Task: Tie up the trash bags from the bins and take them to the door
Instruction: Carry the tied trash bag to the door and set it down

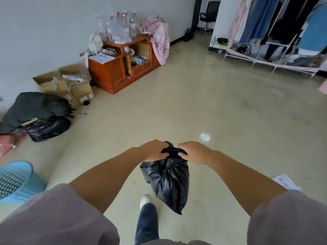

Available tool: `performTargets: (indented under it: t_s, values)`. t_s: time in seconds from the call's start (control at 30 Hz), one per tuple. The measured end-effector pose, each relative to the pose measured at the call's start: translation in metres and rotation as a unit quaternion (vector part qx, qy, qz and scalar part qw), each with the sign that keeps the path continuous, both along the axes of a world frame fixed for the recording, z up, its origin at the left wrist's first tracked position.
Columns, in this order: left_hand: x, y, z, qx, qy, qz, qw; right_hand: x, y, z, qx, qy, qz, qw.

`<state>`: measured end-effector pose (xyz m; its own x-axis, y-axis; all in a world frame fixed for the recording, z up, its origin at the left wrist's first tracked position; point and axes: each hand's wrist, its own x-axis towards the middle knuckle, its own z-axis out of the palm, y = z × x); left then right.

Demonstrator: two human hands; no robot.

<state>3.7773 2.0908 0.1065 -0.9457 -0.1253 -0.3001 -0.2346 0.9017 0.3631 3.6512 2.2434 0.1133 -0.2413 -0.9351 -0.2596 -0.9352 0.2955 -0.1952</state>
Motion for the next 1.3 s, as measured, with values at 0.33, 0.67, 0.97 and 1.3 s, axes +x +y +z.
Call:
performTargets:
  t_s: [0.33, 0.67, 0.97, 1.3]
  values:
    - [-0.224, -0.180, 0.026, 0.019, 0.011, -0.033, 0.999, -0.210, -0.167, 0.008, -0.065, -0.015, -0.085, 0.994]
    - [-0.453, -0.293, 0.017, 0.022, -0.008, -0.066, 0.998, -0.426, -0.273, -0.004, -0.057, -0.034, -0.116, 0.991]
    - [-0.697, -0.375, 0.029, 0.012, 0.003, -0.056, 0.998, -0.668, -0.358, 0.018, -0.037, -0.024, -0.107, 0.993]
    - [-0.934, -0.481, 0.007, 0.008, -0.017, -0.098, 0.995, -0.903, -0.467, 0.004, -0.003, 0.002, -0.116, 0.993]
